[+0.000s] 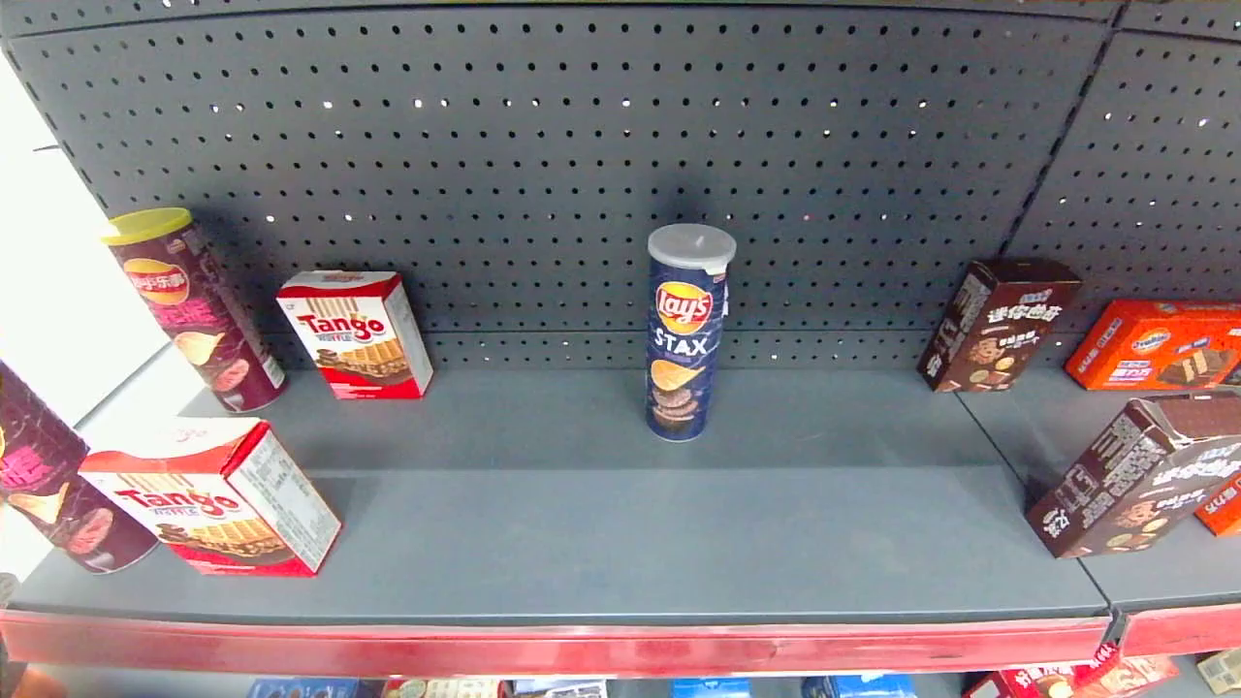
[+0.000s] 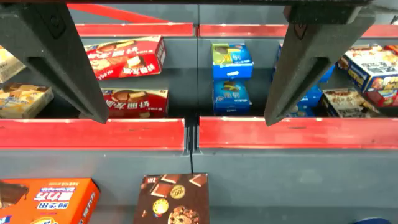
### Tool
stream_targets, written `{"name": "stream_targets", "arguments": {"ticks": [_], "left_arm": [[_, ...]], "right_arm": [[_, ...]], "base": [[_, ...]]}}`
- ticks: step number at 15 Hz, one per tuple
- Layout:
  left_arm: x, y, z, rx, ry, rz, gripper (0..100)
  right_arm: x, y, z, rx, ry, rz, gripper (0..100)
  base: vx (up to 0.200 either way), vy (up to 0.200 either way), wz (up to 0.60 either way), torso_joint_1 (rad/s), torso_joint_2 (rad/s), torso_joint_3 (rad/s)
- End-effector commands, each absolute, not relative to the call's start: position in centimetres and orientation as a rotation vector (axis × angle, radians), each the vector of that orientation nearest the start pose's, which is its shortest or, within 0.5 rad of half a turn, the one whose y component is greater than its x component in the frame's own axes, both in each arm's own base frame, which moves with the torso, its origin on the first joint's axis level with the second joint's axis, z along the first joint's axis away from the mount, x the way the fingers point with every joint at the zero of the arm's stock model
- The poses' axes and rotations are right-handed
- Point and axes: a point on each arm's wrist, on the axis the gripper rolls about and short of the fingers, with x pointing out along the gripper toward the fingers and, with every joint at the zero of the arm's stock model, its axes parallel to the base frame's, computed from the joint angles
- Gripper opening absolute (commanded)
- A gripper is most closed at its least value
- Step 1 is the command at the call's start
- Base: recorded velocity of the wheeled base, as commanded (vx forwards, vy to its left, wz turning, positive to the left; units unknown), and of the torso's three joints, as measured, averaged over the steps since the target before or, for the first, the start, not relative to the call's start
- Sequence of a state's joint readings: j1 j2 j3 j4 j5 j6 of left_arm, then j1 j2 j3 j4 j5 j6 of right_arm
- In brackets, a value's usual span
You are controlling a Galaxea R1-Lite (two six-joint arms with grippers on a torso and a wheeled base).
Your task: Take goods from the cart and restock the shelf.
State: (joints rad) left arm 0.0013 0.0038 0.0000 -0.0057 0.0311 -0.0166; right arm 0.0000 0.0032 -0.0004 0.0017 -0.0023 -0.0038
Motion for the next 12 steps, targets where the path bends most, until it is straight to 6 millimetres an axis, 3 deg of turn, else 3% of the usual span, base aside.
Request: {"name": "stream_targets", "arguments": {"ticks": [1, 10, 12], "left_arm": [[-2.25, 0.07, 7.62, -0.017, -0.002, 0.034, 100], [-2.25, 0.07, 7.62, -0.018, -0.002, 0.034, 100], [-2.25, 0.07, 7.62, -0.018, -0.002, 0.034, 100]], "right_arm": [[-2.25, -0.01, 7.54, -0.005, 0.006, -0.003, 100], [-2.25, -0.01, 7.54, -0.005, 0.006, -0.003, 100], [-2.25, -0.01, 7.54, -0.003, 0.006, -0.003, 100]], "base": [[0.000, 0.000, 0.60, 0.002, 0.00, 0.002], [0.000, 0.000, 0.60, 0.002, 0.00, 0.003], [0.000, 0.000, 0.00, 0.000, 0.00, 0.000]]}}
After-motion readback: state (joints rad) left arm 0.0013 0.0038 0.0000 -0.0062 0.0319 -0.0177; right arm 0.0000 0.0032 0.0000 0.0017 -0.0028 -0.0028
